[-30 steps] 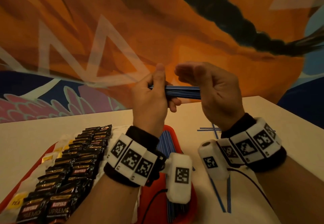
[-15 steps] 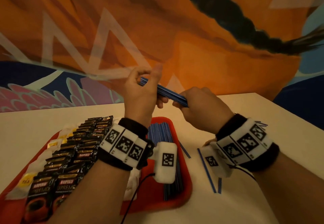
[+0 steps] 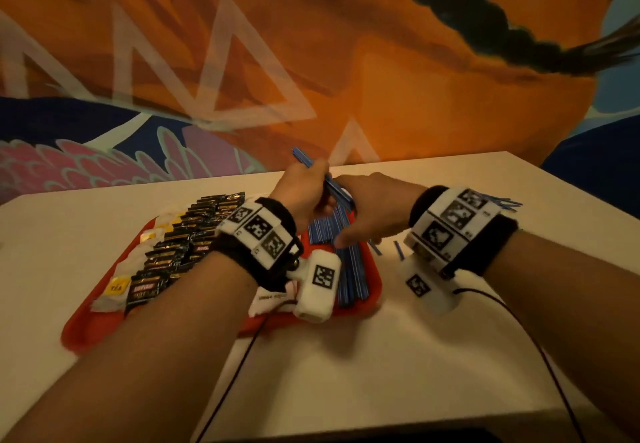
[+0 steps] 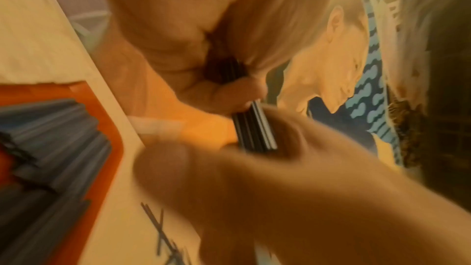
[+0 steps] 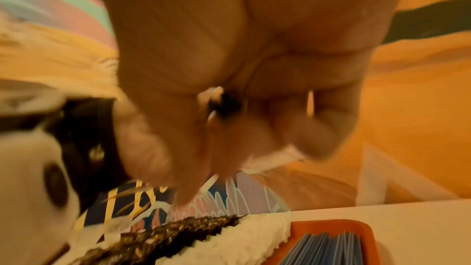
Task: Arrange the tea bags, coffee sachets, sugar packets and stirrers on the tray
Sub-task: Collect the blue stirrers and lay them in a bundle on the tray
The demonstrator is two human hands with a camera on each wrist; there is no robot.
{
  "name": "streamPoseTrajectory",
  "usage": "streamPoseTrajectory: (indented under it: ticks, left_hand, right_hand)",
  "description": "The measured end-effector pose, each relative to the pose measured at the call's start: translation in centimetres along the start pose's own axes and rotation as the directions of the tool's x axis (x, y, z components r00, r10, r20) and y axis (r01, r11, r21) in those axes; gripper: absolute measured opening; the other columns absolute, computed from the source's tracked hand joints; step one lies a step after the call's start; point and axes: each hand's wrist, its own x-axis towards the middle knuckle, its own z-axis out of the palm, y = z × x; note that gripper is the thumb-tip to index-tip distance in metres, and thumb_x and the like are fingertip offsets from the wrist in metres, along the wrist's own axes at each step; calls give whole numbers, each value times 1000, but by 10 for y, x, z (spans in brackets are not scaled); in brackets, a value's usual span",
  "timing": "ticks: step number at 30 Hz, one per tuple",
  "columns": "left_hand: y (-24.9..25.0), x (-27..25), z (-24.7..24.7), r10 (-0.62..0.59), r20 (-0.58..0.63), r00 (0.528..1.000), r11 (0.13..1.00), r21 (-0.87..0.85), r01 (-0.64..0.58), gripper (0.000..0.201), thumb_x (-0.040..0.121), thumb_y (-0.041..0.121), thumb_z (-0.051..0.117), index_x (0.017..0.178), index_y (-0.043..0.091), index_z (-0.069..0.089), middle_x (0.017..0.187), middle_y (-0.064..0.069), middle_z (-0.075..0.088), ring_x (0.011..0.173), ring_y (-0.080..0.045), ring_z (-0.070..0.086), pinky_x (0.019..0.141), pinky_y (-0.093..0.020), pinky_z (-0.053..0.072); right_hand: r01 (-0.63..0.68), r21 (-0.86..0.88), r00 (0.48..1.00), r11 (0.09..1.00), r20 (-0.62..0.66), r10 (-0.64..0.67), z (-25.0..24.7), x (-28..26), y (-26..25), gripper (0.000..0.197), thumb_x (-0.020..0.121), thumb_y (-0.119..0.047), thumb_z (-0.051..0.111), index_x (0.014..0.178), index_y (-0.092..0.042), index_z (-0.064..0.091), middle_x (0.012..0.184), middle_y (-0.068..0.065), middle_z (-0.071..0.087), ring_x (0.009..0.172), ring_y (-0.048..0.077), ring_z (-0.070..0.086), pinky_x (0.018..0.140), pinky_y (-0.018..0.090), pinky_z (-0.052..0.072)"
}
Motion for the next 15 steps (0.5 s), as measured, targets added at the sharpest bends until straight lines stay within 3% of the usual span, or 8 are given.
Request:
streamPoseTrajectory:
  ticks: [2, 3, 6, 8, 11, 15]
  left_hand:
    - [-6, 3, -9, -94, 21, 995, 988, 125, 91, 24, 102, 15, 44, 79, 7, 47, 61, -8, 47, 34, -11, 45, 35, -17, 36]
    - [-9, 4, -12, -151, 41, 988, 967, 214, 139, 23, 102, 15, 46, 80, 8, 47, 60, -7, 48, 36, -12, 45, 35, -17, 36]
    - [-24, 4, -15, -321, 94, 942, 830, 507, 232, 20, 101, 15, 48, 83, 7, 51, 56, -6, 52, 41, -13, 46, 37, -17, 37]
    - [-31, 2, -11, -417, 99, 904, 738, 618, 272, 12, 101, 17, 52, 94, 8, 55, 67, -7, 55, 47, -13, 49, 38, -17, 39]
    - [-36, -2, -4, -491, 84, 867, 661, 685, 308, 5, 100, 15, 55, 100, 10, 55, 83, -9, 58, 58, -15, 54, 37, -17, 42]
    - [-39, -2, 2, -518, 70, 853, 588, 753, 295, 8, 99, 17, 60, 94, 12, 55, 91, -9, 60, 65, -17, 57, 48, -19, 48]
  right_hand:
    - [-37, -21, 980, 999, 195, 41, -3, -3, 10, 77, 75, -41, 83, 138, -28, 42, 82, -4, 73, 70, 11, 70, 64, 28, 56]
    - [-54, -55, 969, 997, 239, 66, -2, -3, 15, 77, 75, -42, 83, 141, -29, 44, 80, -5, 74, 69, 10, 70, 62, 27, 55]
    - [-101, -92, 968, 991, 221, 119, 3, -2, 26, 62, 80, -38, 80, 135, -28, 53, 82, -5, 74, 65, 5, 67, 55, 21, 48]
    - [-136, -91, 967, 987, 206, 152, 8, 0, 31, 55, 82, -37, 78, 132, -27, 57, 79, -8, 72, 65, 3, 67, 53, 18, 47]
    - [-162, -93, 961, 982, 213, 179, 16, 1, 33, 52, 83, -36, 78, 130, -25, 60, 75, -10, 71, 65, 2, 67, 53, 17, 46]
    - [-139, -161, 964, 977, 203, 171, 22, 3, 29, 45, 84, -37, 76, 126, -25, 63, 56, -14, 64, 48, -3, 60, 51, 18, 45]
